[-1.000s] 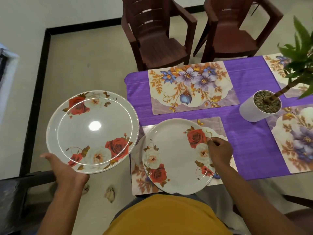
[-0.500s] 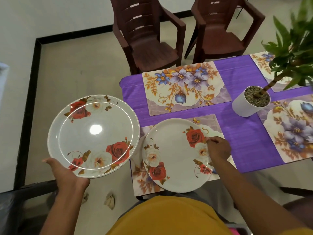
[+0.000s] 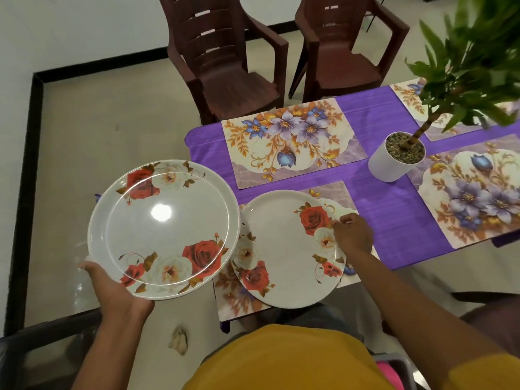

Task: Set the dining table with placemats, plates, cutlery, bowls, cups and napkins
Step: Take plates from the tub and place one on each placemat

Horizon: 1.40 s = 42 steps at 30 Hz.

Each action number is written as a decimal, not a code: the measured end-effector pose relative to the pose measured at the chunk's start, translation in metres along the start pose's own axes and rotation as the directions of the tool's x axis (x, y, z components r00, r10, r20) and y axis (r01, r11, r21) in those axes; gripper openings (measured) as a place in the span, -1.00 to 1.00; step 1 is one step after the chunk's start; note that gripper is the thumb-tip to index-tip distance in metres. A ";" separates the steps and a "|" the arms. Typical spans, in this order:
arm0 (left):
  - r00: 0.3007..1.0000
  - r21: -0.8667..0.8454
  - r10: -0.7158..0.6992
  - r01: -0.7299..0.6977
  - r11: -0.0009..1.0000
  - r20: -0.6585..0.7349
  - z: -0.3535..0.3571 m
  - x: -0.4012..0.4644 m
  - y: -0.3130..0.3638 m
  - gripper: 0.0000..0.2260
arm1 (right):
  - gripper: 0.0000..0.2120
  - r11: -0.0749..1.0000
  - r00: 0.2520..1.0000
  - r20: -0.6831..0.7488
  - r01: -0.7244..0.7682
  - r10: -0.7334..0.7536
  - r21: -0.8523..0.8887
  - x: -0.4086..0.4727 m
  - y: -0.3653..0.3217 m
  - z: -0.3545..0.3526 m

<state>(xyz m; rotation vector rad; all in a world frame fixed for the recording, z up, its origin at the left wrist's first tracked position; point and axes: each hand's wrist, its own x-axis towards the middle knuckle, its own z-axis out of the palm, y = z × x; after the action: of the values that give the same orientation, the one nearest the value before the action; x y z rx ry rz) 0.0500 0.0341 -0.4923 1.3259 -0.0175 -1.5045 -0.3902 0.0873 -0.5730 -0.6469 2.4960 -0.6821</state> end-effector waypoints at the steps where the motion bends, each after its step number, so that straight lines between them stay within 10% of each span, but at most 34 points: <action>1: 1.000 -0.005 -0.019 0.019 1.000 0.004 0.002 0.000 -0.004 -0.35 | -0.75 0.999 1.000 -0.010 0.022 -0.023 -0.024 -0.002 0.000 -0.003; 9: 0.990 -0.005 -0.050 0.051 0.999 0.130 0.042 -0.025 -0.055 -0.43 | -0.88 0.919 0.943 0.114 0.268 -0.311 0.289 -0.009 -0.039 -0.036; 14: 0.981 -0.015 -0.095 0.099 0.995 0.168 0.082 -0.049 -0.104 -0.44 | -0.72 0.847 0.870 0.329 0.168 -0.368 0.505 0.008 -0.062 -0.056; 18: 0.978 -0.010 -0.088 0.092 0.996 0.188 0.119 -0.076 -0.152 -0.39 | -0.42 0.838 0.817 0.342 0.279 -0.464 0.470 0.042 -0.052 -0.078; 23: 0.959 0.022 -0.111 0.109 0.994 0.262 0.152 -0.106 -0.212 -0.40 | -0.52 0.827 0.811 0.253 0.423 -0.528 0.369 0.084 -0.021 -0.117; 31: 0.982 0.010 -0.021 0.019 1.000 0.189 0.179 -0.142 -0.276 -0.52 | -0.54 0.864 0.851 0.304 0.286 -0.428 0.415 0.125 0.033 -0.169; 42: 0.968 0.132 -0.092 0.062 0.989 0.233 0.160 -0.134 -0.276 0.13 | -0.75 0.826 0.921 0.325 -0.007 -0.213 0.563 0.164 0.094 -0.221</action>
<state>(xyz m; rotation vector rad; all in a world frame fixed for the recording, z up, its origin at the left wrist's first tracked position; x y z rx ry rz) -0.2766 0.1484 -0.5062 1.2468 -0.2190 -1.7469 -0.6675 0.1457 -0.5077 -0.6189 1.7872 -1.1491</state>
